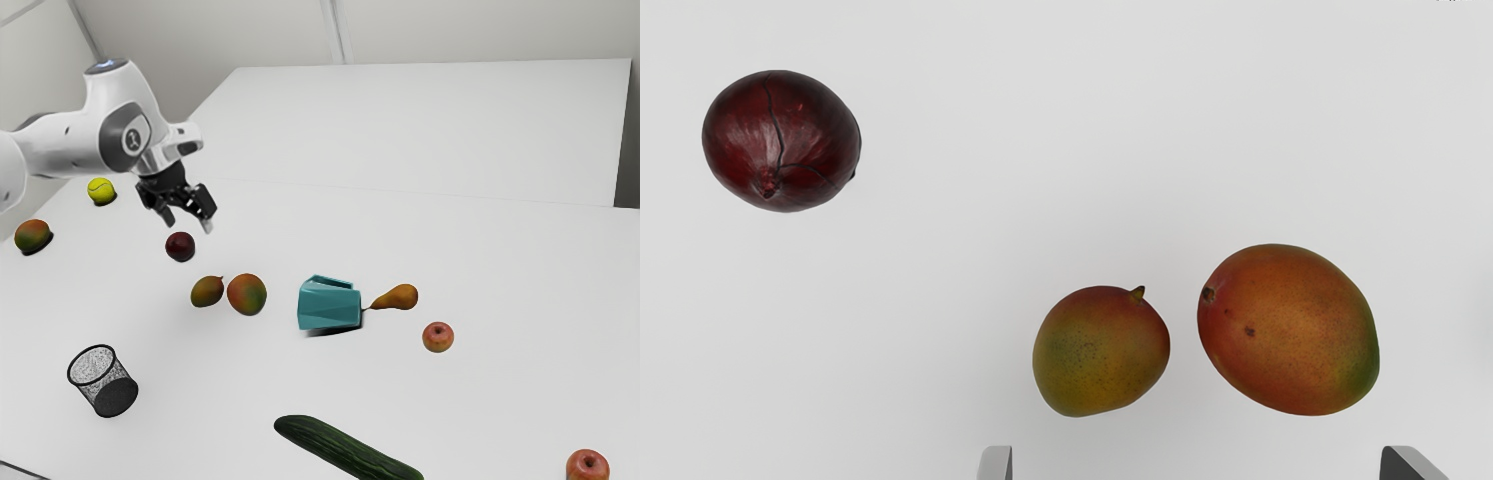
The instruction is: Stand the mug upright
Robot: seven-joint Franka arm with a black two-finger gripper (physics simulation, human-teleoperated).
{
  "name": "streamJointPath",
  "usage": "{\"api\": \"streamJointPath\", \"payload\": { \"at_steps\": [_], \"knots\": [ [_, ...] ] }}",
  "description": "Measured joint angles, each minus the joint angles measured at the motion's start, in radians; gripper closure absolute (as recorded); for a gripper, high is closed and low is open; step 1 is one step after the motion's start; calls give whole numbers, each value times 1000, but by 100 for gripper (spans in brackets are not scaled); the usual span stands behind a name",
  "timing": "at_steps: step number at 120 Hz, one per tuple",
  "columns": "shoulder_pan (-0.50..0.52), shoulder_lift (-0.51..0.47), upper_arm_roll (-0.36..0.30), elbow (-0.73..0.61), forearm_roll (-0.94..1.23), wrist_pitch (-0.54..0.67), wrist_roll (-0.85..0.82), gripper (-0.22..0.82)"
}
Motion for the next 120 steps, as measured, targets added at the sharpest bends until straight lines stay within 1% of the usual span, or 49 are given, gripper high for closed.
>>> {"api": "streamJointPath", "payload": {
  "at_steps": [21, 41, 65, 77, 95, 107, 120],
  "knots": [
    [-29, -2, 20, -20, -29, 8, -33, 0],
    [-34, -3, 27, -47, -199, -27, -88, 0],
    [-72, 6, 28, -140, -430, -65, -154, 0],
    [-82, 25, 28, -150, -504, -72, -177, 0],
    [-119, 78, 30, -149, -623, -64, -200, 0],
    [-130, 116, 33, -144, -712, -43, -202, 0],
    [-137, 133, 34, -144, -802, -20, -196, 0]
  ]
}}
